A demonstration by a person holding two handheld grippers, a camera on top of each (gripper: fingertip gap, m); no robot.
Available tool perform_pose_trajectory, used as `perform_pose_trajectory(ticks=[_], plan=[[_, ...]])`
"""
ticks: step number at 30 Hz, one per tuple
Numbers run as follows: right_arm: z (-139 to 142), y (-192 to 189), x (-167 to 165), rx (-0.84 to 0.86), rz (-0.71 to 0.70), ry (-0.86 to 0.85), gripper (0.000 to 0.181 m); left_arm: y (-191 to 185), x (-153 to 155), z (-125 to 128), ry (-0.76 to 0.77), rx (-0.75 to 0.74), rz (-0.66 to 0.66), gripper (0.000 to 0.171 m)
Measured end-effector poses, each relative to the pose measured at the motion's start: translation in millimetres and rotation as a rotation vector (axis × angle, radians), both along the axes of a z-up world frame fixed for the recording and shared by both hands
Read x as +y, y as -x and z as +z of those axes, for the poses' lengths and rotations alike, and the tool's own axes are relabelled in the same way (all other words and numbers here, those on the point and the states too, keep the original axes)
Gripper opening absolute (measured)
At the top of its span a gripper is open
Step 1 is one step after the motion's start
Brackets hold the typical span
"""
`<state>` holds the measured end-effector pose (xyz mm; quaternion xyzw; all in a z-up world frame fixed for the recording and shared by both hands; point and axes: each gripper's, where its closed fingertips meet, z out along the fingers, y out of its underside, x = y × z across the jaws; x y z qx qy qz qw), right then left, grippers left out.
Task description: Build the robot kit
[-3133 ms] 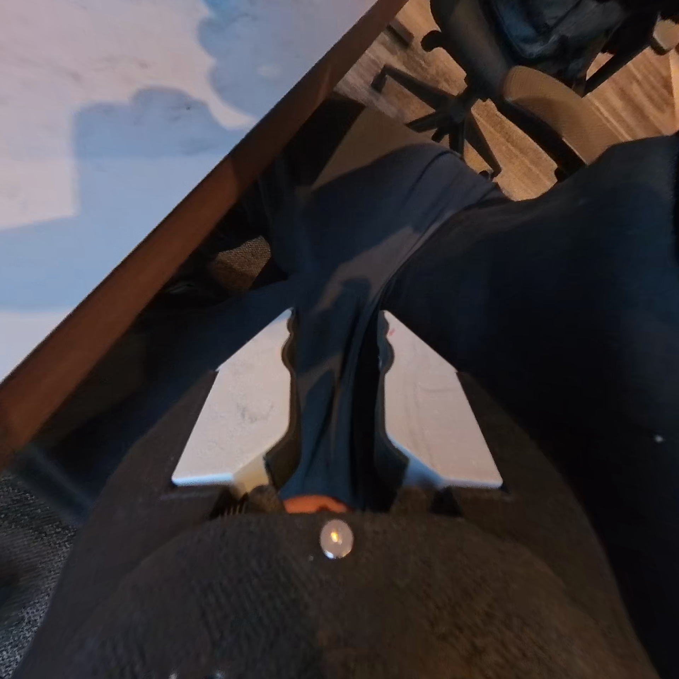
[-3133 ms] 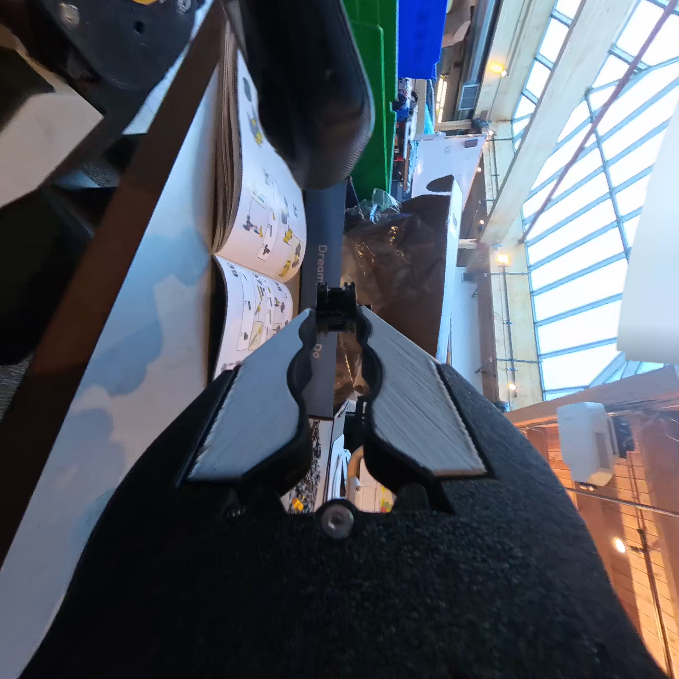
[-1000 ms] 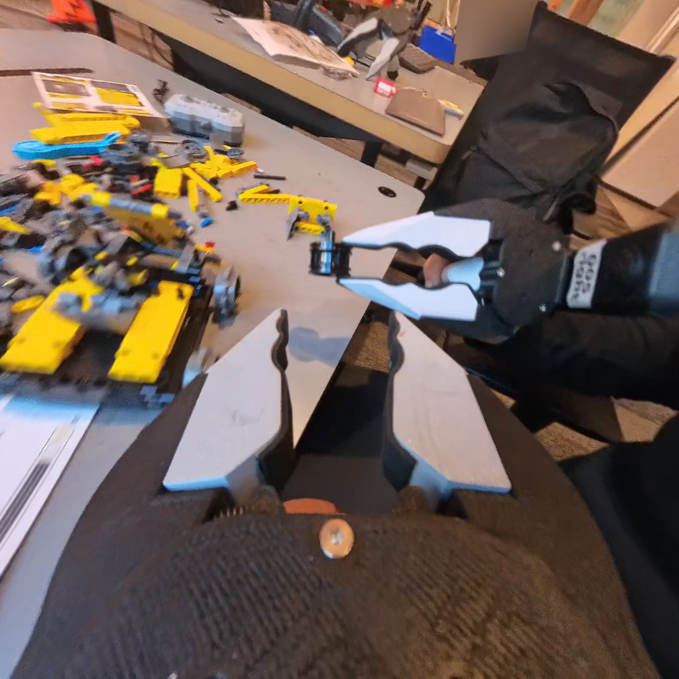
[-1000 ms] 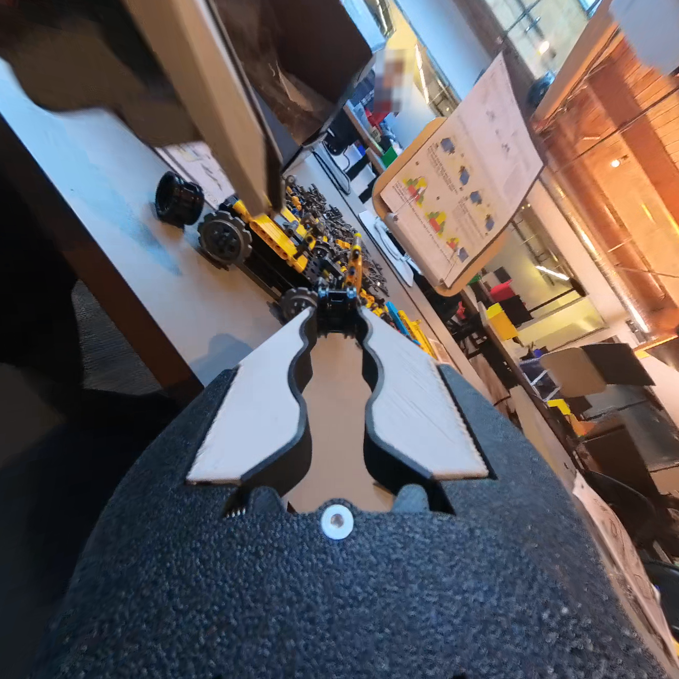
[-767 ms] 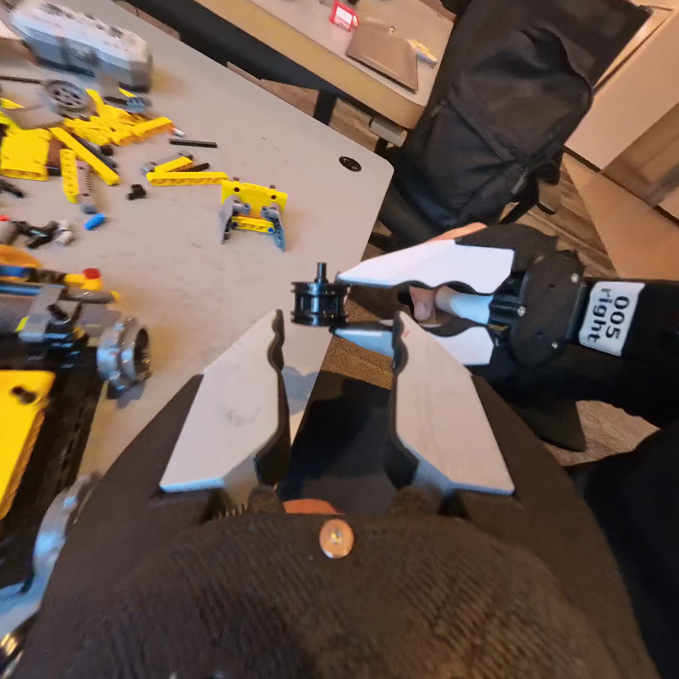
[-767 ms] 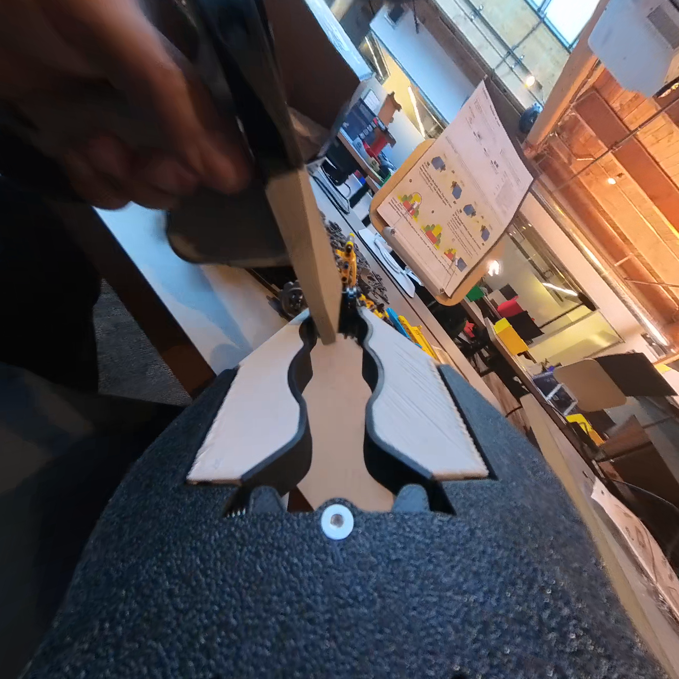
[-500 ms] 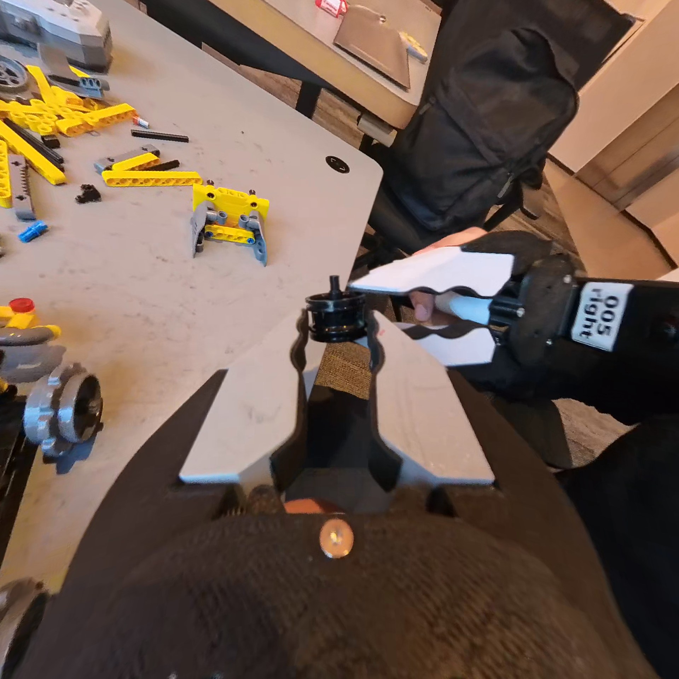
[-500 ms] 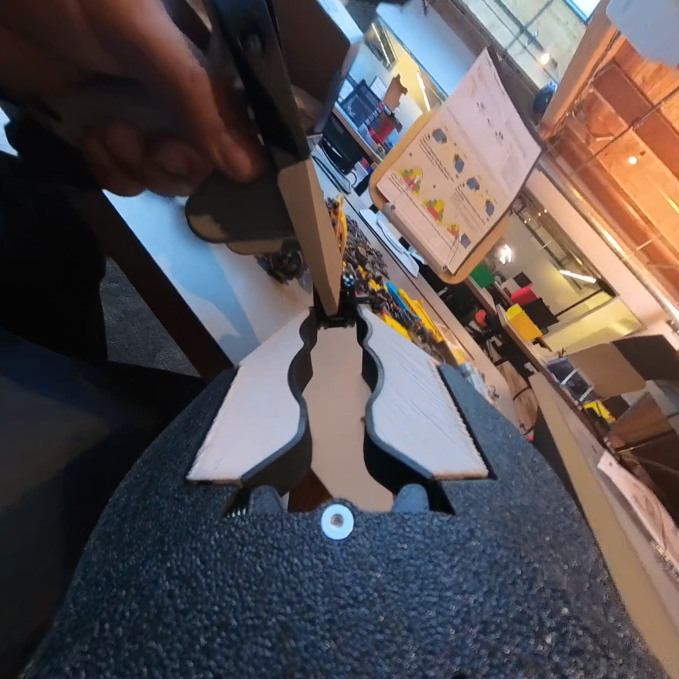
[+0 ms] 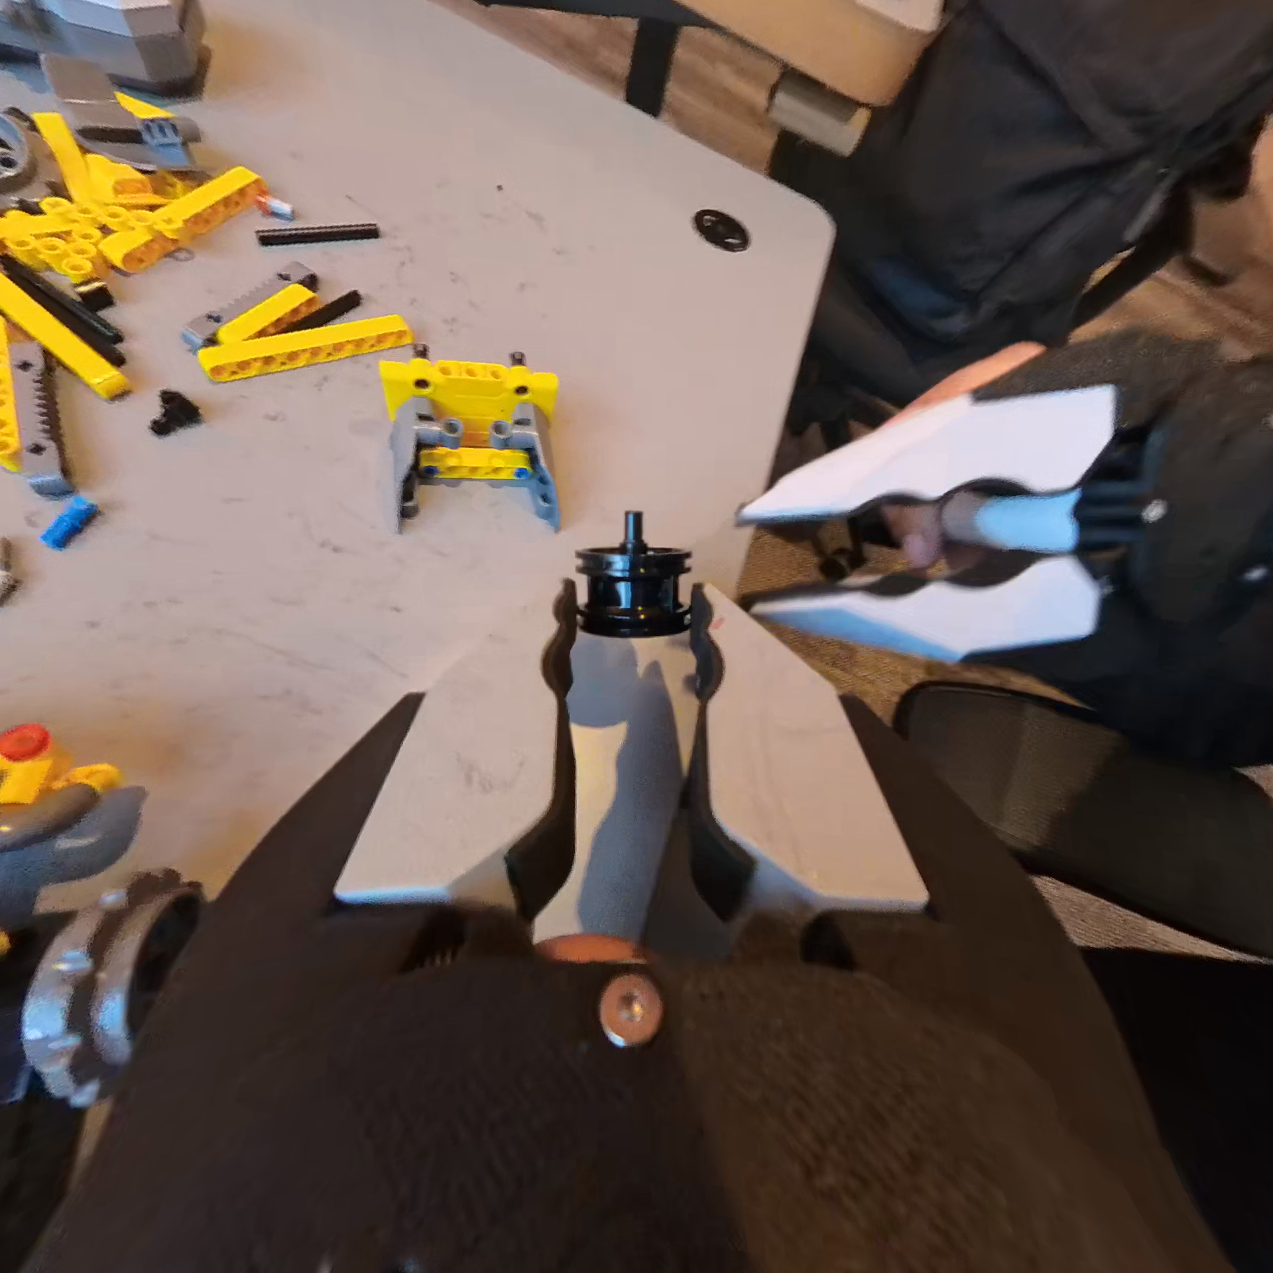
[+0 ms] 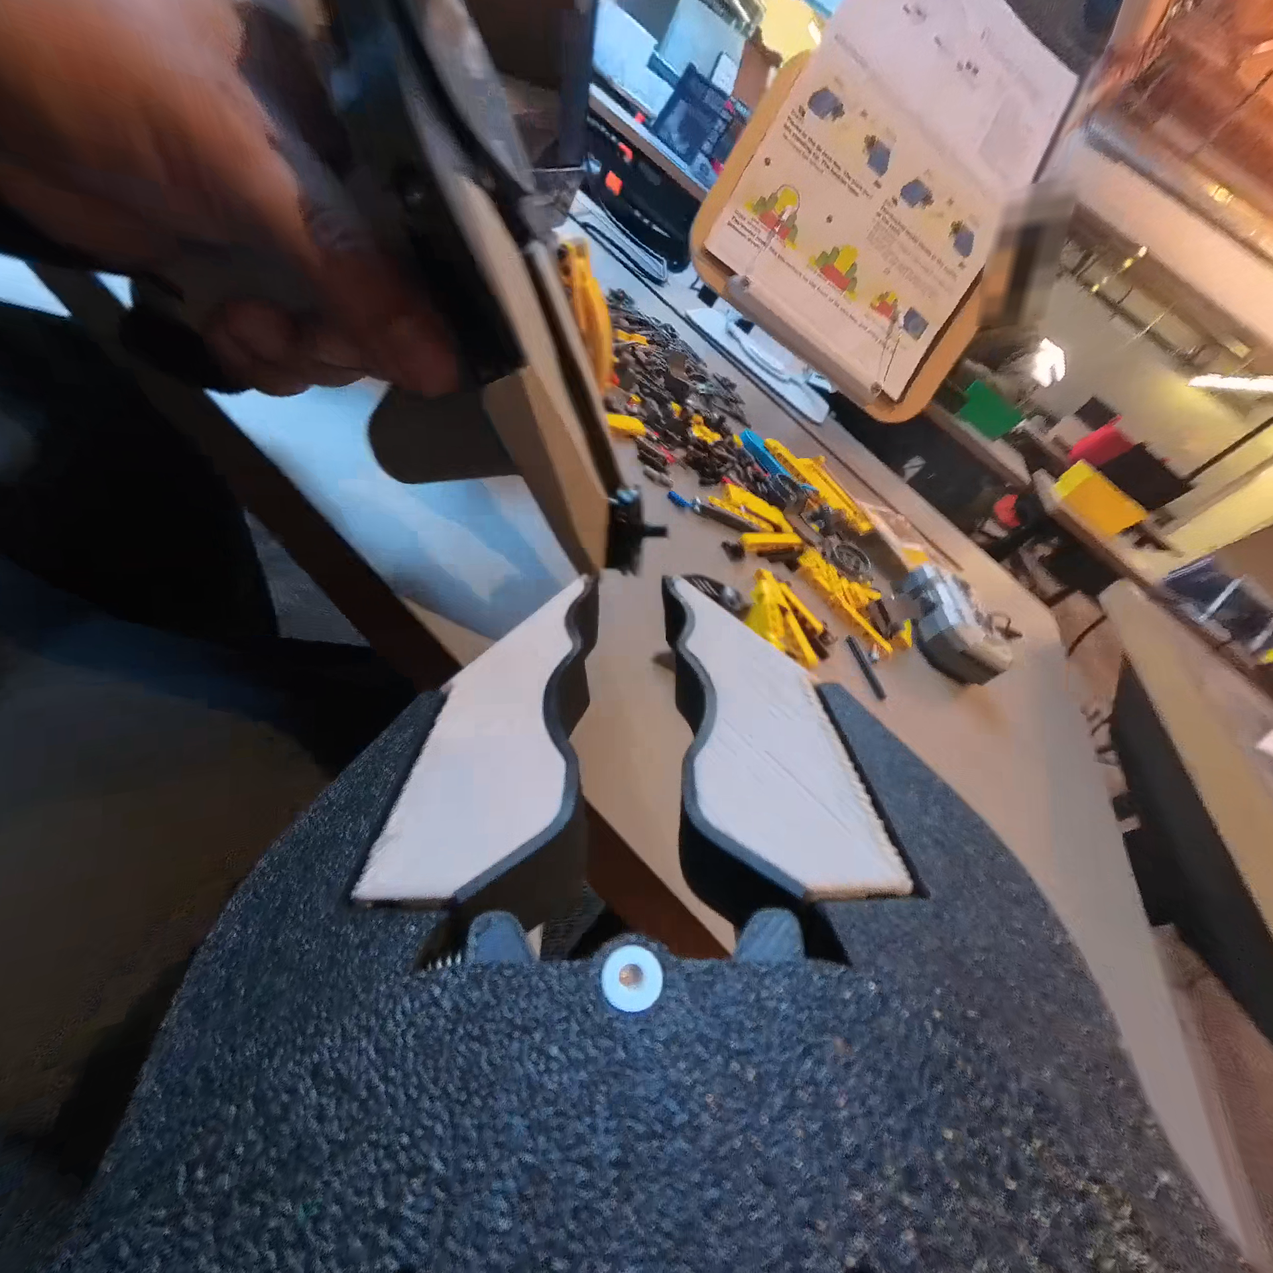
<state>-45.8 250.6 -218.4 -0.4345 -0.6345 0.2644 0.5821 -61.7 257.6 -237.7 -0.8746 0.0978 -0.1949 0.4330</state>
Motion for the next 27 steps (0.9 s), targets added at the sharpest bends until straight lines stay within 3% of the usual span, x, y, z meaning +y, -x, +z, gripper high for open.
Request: perform_pose_trajectory(ticks=[3,8,14,27], plan=[[4,-10,44,-0.023,-0.019,0.188,0.016,7,13,-9,0.041,0.070,0.010,0.031],[1,11,92,-0.161,-0.013,0.606,0.036,14,25,-30,0.162,0.172,0.013,0.030],[-41,37,87,-0.424,-0.005,0.669,0.032,20,35,-38,0.185,0.249,0.033,0.031],[-33,33,86,-0.383,0.023,0.783,0.017,19,27,-36,0.148,0.204,0.005,0.035]])
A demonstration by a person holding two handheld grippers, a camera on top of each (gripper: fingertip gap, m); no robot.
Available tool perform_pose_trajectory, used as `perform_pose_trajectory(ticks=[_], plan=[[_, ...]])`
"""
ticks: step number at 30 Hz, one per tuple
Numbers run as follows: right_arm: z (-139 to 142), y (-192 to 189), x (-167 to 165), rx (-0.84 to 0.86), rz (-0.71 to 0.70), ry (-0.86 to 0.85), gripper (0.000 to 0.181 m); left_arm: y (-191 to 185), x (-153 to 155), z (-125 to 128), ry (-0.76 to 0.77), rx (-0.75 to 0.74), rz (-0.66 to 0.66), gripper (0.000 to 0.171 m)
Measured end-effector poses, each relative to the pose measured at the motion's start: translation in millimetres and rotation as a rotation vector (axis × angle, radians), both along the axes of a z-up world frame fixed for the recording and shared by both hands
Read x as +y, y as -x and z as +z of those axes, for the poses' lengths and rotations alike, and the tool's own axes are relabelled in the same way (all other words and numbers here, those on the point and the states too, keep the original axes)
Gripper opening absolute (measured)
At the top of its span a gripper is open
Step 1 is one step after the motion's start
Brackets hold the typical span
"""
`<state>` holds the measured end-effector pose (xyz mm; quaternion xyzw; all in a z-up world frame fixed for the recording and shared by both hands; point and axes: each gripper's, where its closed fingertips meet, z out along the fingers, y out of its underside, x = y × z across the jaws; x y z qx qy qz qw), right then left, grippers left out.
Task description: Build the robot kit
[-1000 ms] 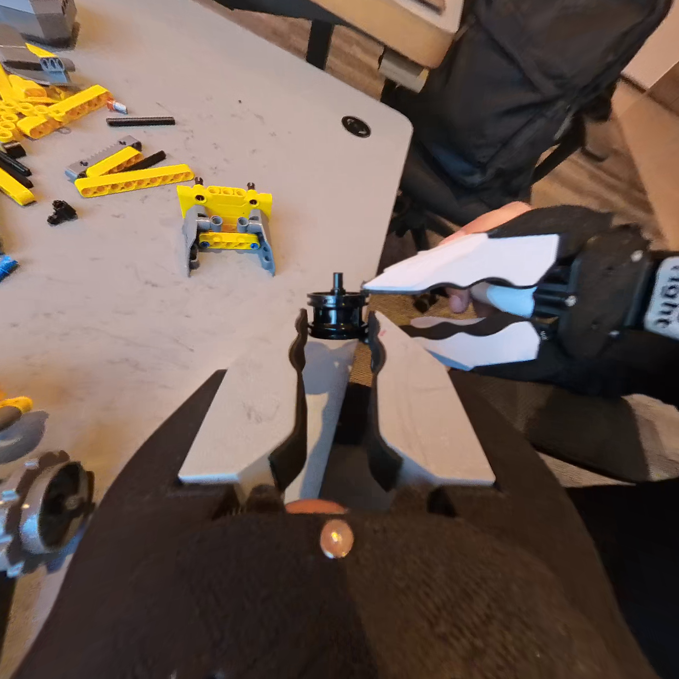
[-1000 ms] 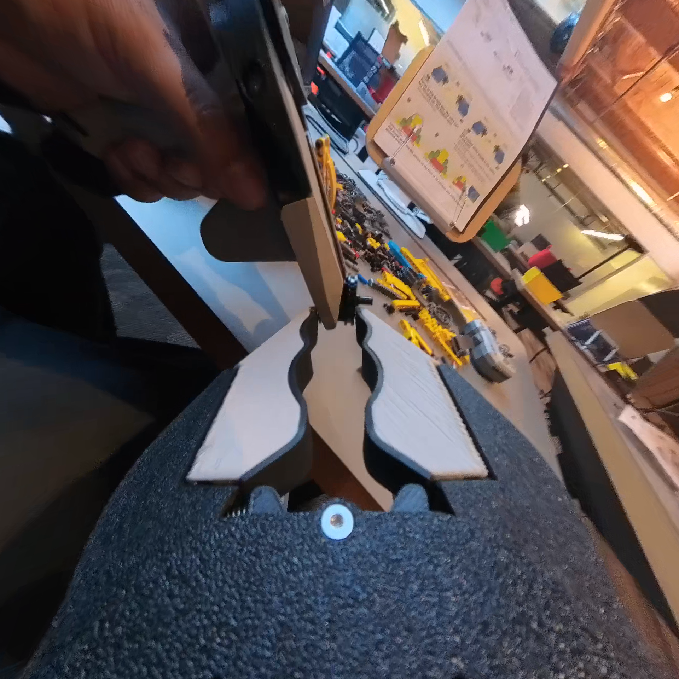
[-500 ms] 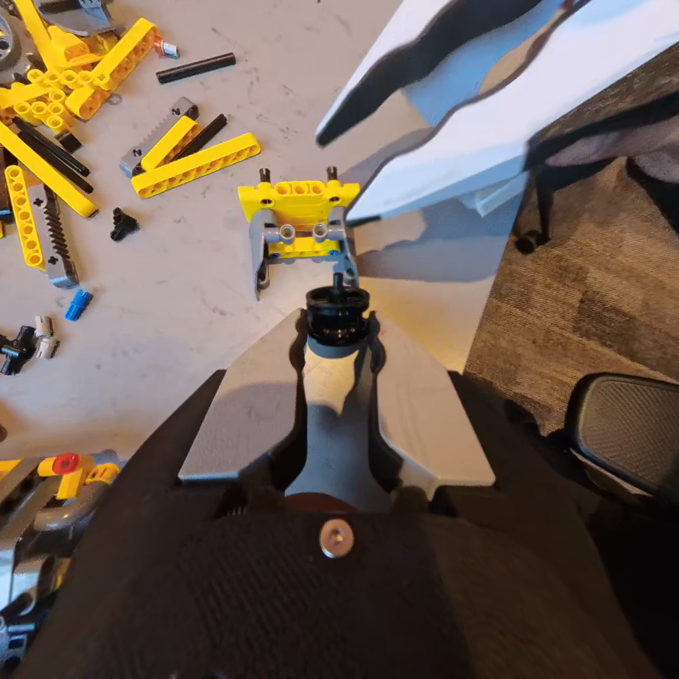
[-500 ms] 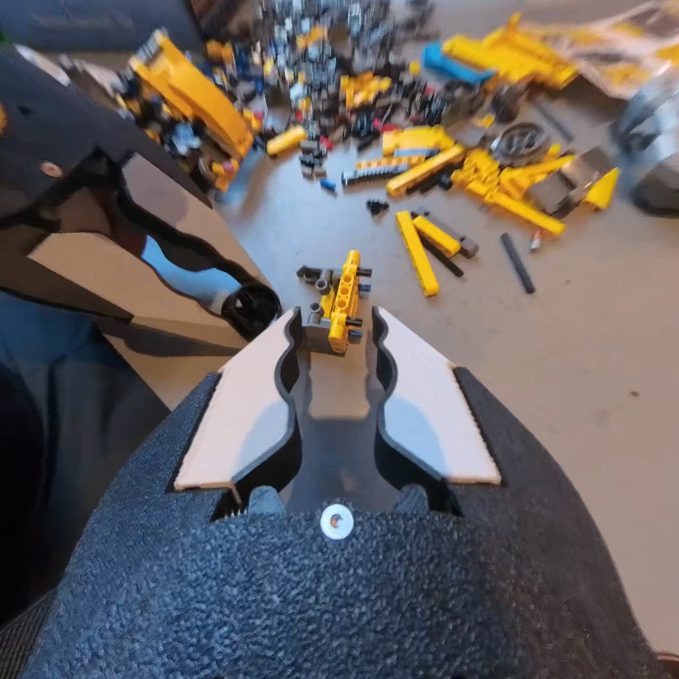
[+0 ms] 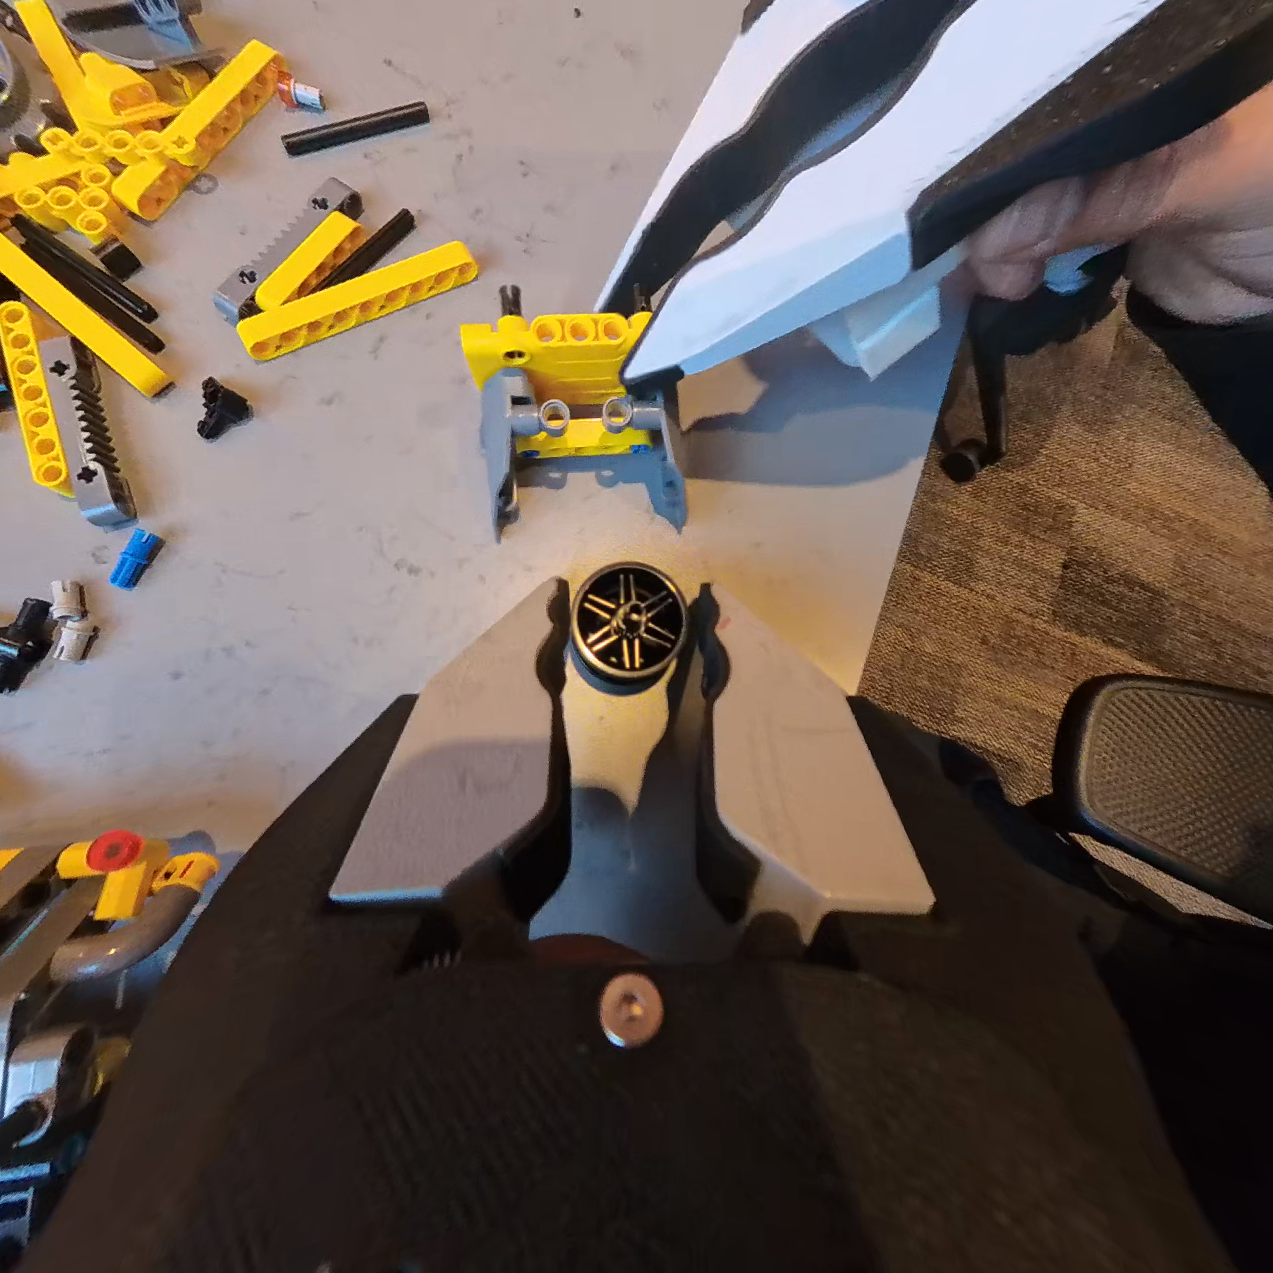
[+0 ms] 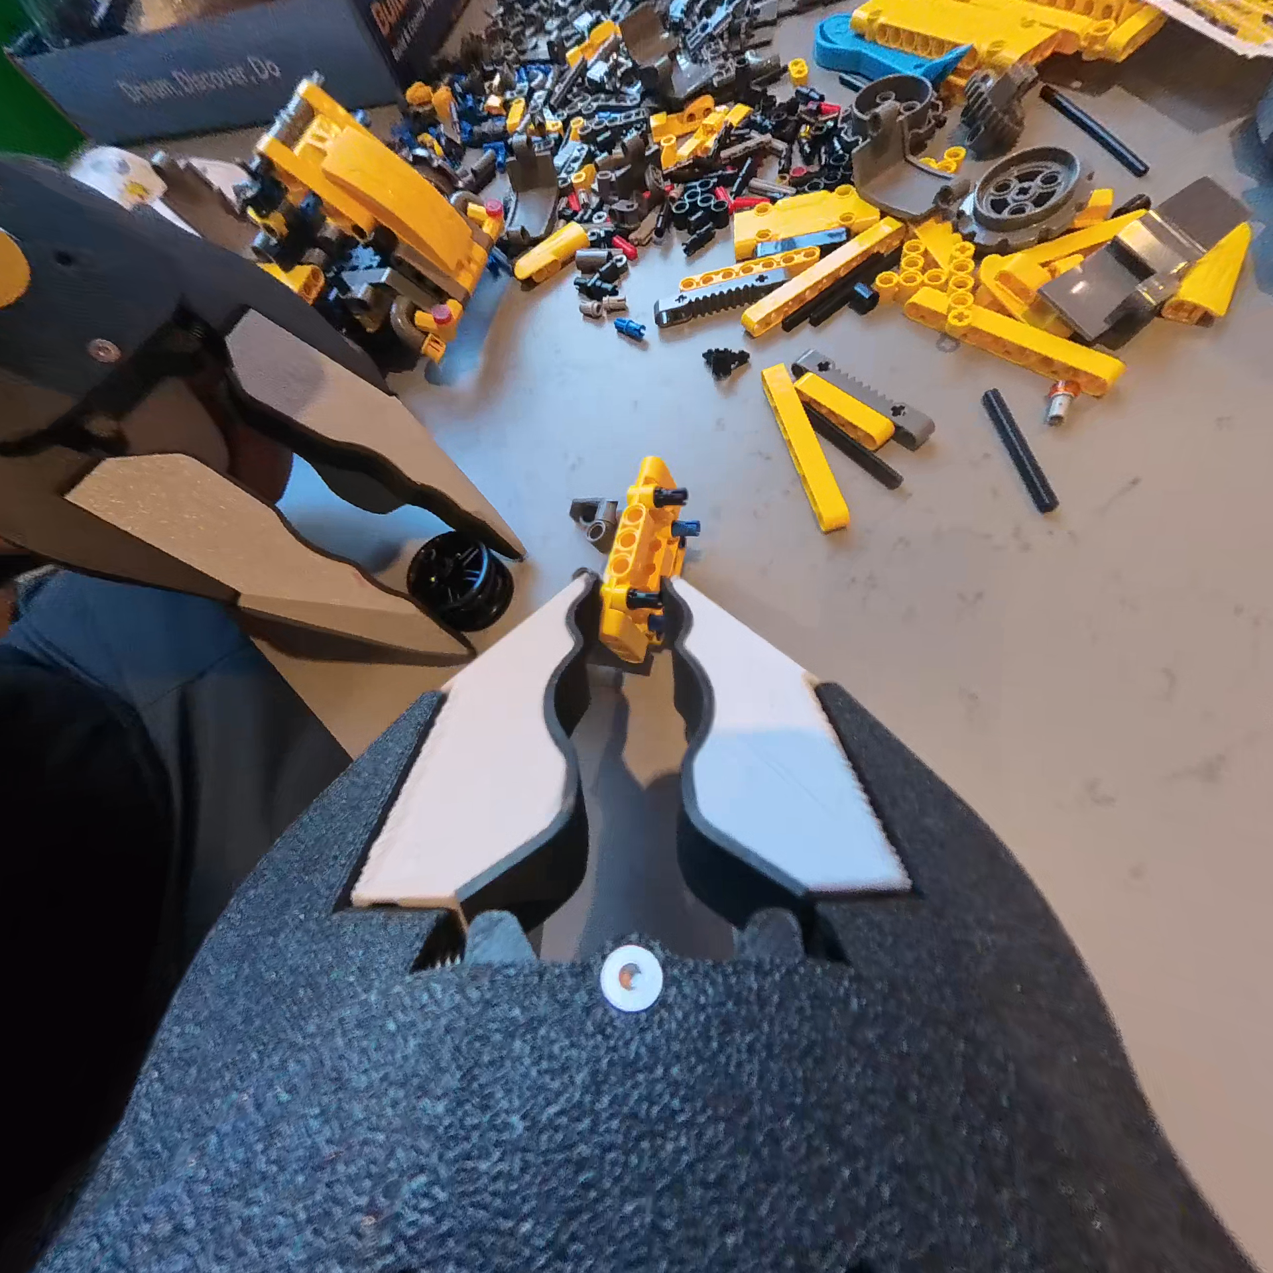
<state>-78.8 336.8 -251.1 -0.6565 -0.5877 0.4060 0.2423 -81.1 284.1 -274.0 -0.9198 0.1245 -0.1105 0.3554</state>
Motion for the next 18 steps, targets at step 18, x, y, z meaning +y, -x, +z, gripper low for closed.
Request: perform_pose_trajectory(ticks=[18], plan=[[17,-8,-57,0.021,0.019,-0.294,0.039,-3,-110,13,-0.156,0.022,0.084,0.056]])
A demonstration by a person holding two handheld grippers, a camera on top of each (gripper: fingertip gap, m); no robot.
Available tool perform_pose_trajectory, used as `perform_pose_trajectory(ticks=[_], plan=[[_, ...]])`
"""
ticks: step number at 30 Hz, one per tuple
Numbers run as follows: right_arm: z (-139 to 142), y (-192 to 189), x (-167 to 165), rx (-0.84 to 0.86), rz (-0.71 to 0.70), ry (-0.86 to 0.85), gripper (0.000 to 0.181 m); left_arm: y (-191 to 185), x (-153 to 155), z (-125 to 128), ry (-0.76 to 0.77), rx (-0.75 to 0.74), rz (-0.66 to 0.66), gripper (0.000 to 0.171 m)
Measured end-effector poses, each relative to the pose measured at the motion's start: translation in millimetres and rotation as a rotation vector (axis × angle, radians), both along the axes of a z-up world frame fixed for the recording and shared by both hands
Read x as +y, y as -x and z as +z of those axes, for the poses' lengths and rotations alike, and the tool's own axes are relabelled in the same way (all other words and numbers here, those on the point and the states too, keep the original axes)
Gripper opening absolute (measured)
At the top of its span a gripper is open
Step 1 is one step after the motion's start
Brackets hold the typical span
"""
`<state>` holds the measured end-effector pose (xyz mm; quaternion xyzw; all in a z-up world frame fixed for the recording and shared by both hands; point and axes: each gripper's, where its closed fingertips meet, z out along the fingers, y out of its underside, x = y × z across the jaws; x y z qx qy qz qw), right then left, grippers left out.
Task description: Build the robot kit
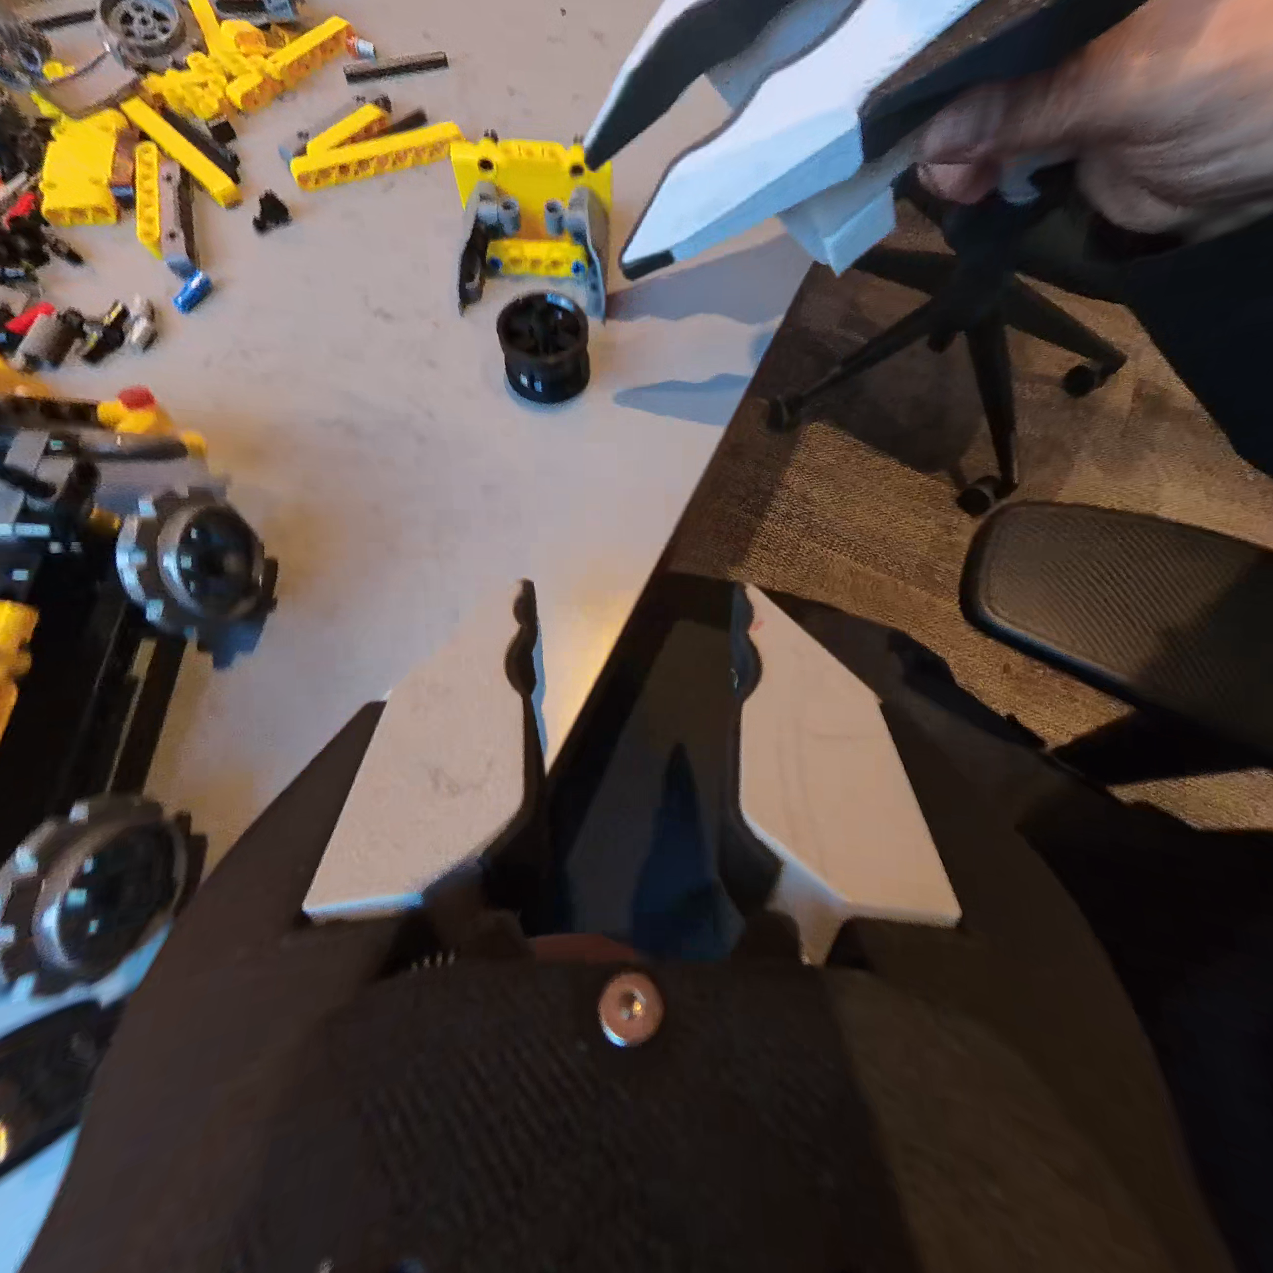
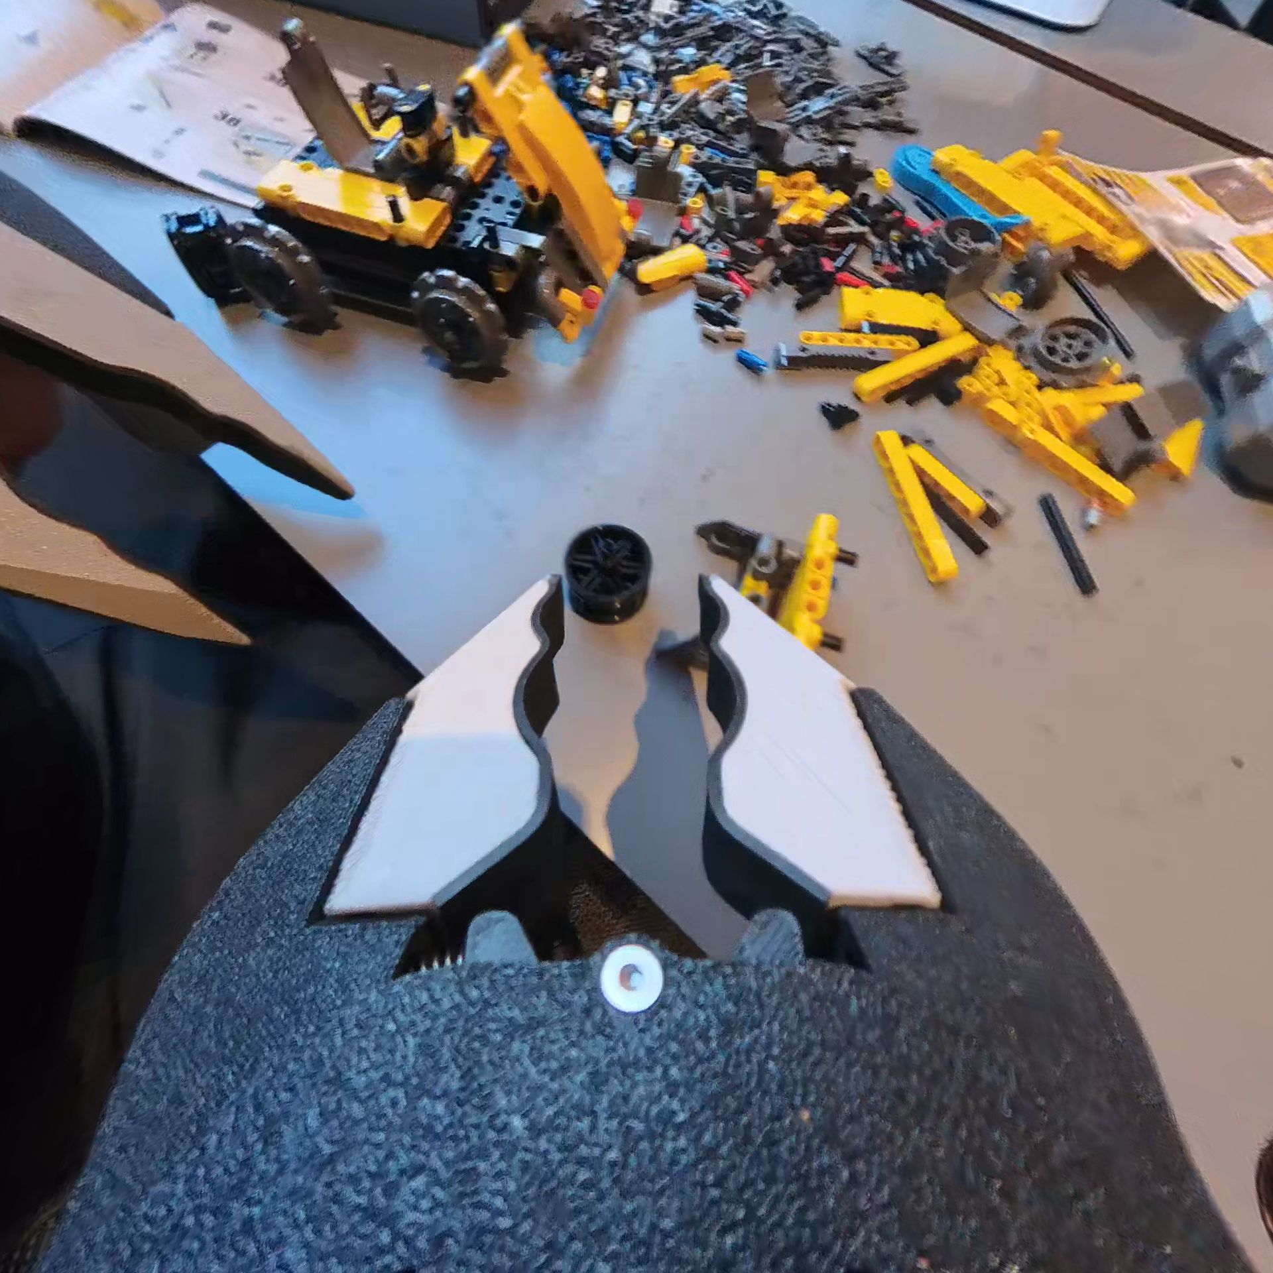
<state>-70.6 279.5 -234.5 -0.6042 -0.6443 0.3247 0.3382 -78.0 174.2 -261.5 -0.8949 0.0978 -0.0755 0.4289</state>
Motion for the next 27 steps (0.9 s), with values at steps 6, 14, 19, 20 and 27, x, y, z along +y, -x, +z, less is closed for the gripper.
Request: perform_pose_trajectory(ticks=[6,14,19,20,27], plan=[[-22,31,-14,-0.063,0.029,-0.017,0.035,10,-1,-3,-0.031,0.017,0.027,0.055],[-11,35,-17,0.051,-0.065,0.428,0.000,9,48,22,-0.172,0.257,-0.061,0.055],[7,25,-15,0.149,-0.067,0.438,0.003,8,65,9,-0.128,0.237,-0.074,0.050],[11,19,-11,0.145,-0.089,0.401,0.014,8,64,8,-0.123,0.219,-0.070,0.050],[-26,-7,-4,-0.053,-0.166,0.087,0.045,-13,23,-8,-0.125,0.122,-0.108,0.049]])
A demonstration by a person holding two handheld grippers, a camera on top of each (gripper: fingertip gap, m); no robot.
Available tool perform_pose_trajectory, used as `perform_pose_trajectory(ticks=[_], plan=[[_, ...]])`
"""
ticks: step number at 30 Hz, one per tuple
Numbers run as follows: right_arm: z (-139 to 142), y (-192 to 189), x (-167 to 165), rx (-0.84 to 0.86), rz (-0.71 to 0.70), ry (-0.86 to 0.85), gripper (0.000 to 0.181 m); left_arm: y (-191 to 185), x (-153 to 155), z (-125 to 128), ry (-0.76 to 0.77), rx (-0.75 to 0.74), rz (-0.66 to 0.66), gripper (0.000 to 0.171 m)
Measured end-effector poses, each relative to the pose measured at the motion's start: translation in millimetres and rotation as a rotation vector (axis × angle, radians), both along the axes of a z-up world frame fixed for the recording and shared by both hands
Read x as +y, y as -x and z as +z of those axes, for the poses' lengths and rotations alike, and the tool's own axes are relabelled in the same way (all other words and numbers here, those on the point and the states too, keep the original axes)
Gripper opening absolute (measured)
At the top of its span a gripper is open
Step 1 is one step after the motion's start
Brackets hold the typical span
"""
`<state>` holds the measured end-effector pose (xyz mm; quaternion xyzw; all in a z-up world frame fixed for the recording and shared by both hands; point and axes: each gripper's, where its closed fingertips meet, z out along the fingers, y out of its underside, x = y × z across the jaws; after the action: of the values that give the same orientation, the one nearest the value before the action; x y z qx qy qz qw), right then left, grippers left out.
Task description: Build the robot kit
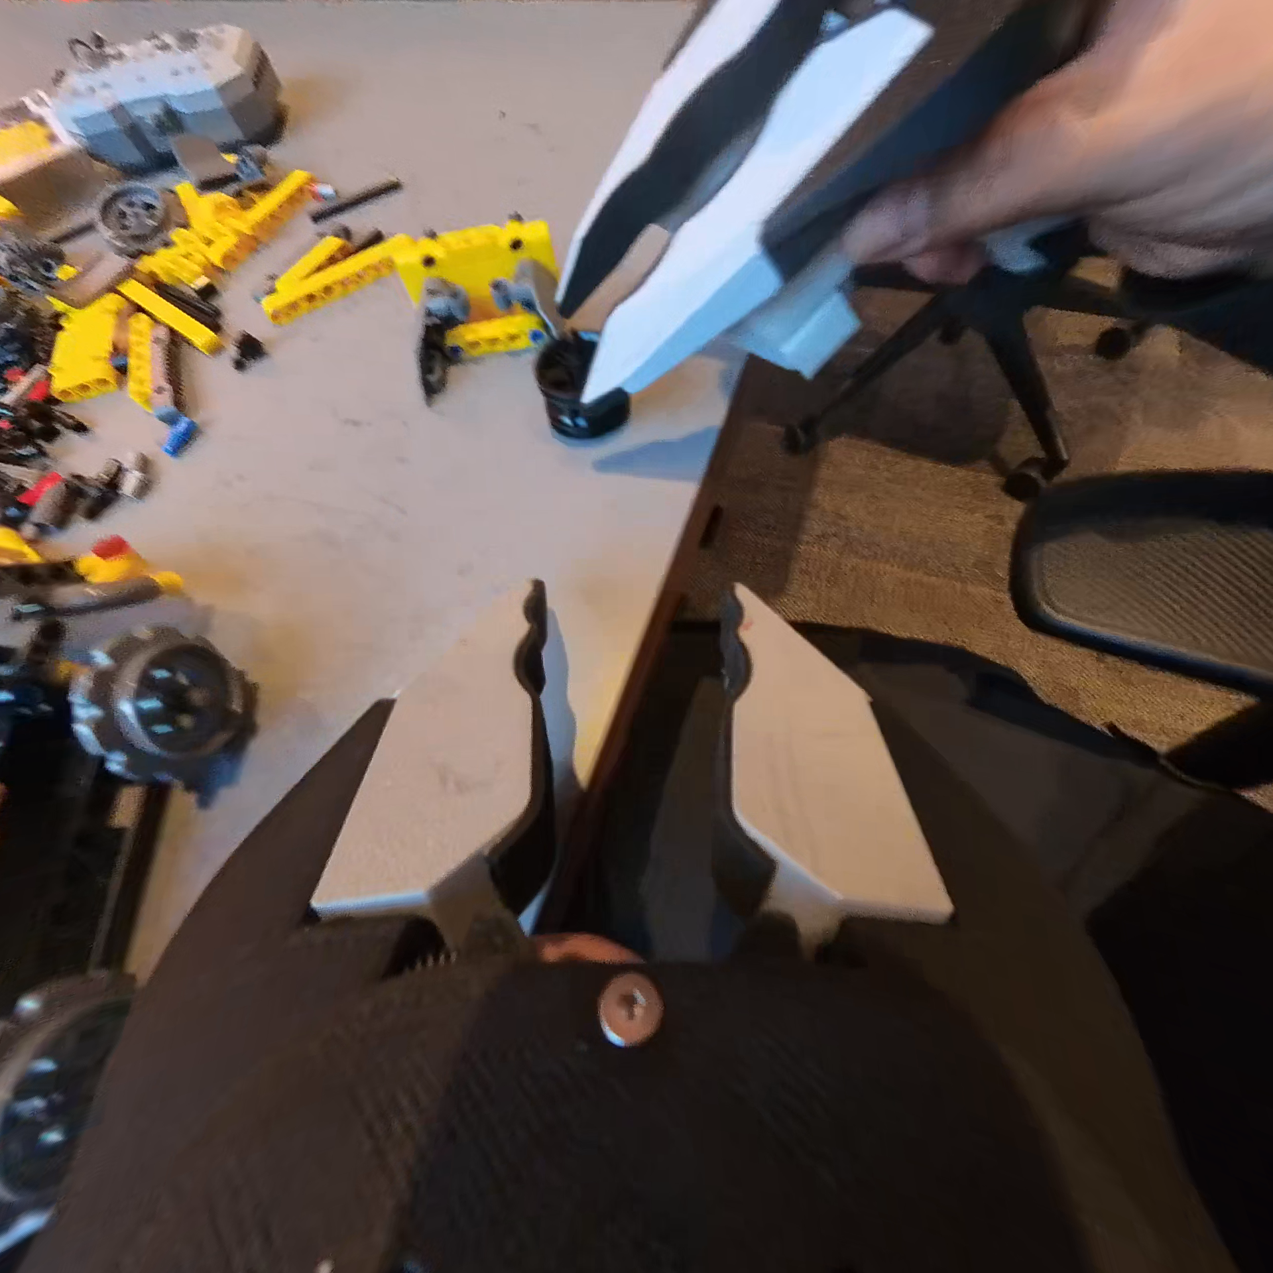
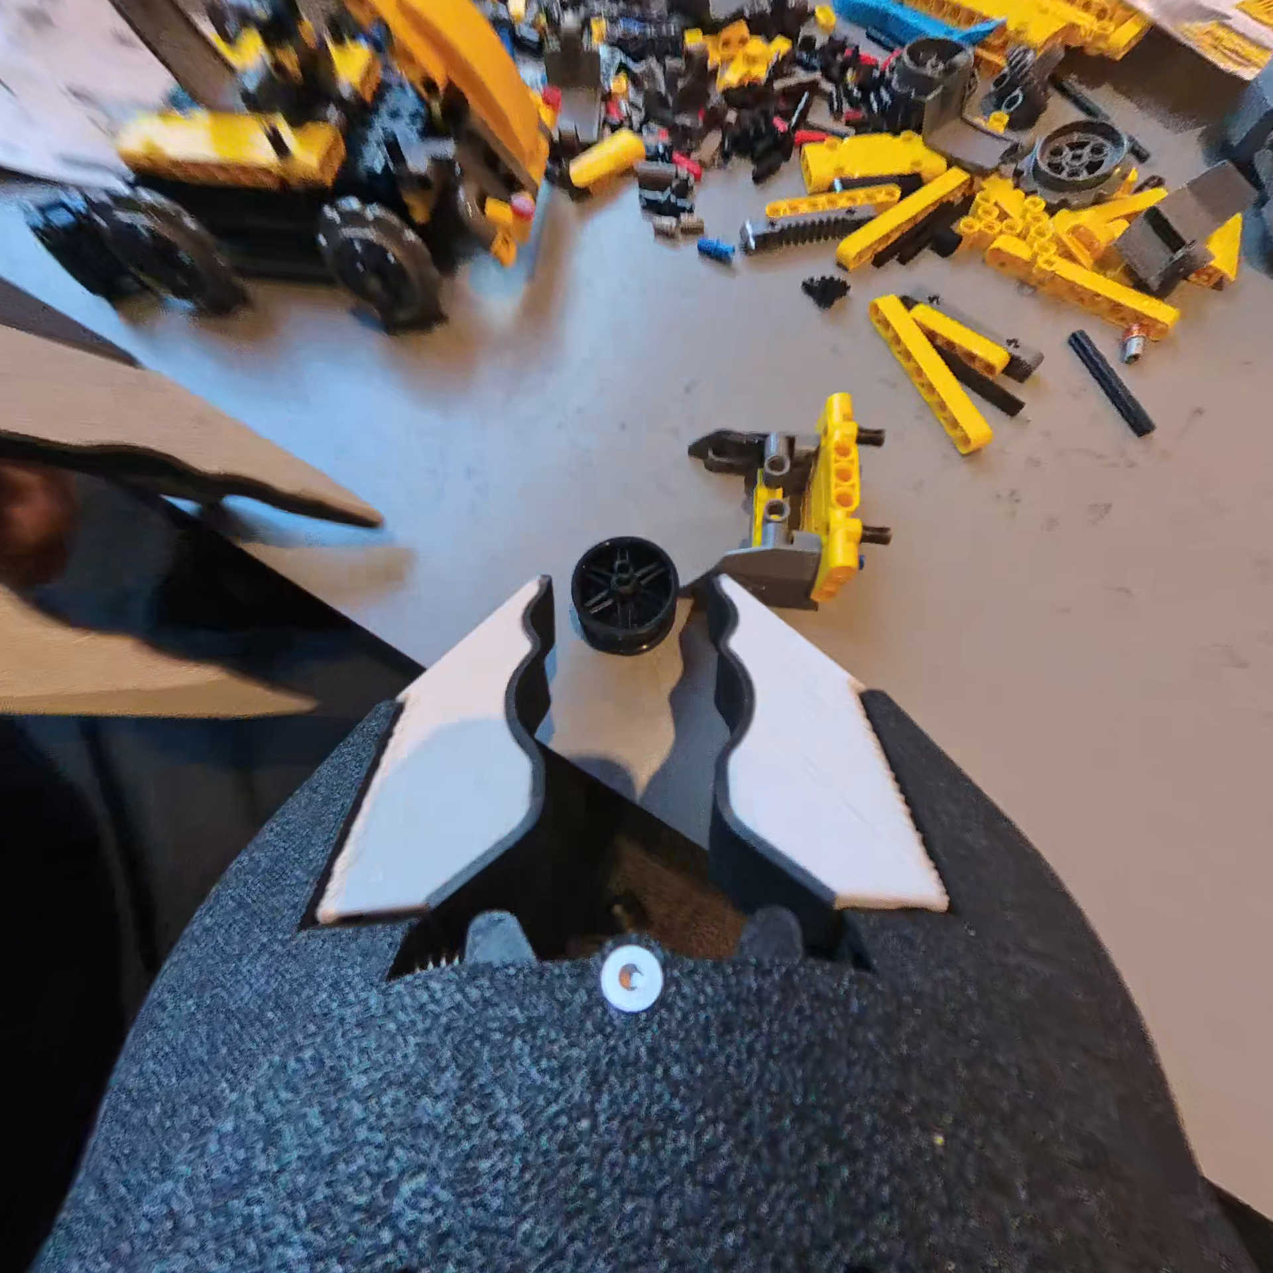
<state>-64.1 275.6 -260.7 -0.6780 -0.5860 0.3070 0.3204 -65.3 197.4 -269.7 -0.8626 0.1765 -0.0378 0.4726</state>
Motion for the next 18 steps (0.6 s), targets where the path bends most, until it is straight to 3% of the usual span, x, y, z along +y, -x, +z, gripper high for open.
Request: perform_pose_trajectory(ticks=[1,4,10,18], plan=[[-6,1,0,-0.024,0.000,-0.018,0.046,-2,-5,-2,-0.014,0.010,0.000,0.056],[-17,8,-4,-0.049,0.018,-0.010,0.038,-7,-13,-1,-0.036,0.035,-0.021,0.048],[-7,17,-14,0.015,0.023,0.125,0.033,6,-4,5,-0.057,0.048,0.014,0.048],[45,31,-55,0.351,0.126,0.870,0.033,18,27,32,-0.162,0.149,0.008,0.056]])
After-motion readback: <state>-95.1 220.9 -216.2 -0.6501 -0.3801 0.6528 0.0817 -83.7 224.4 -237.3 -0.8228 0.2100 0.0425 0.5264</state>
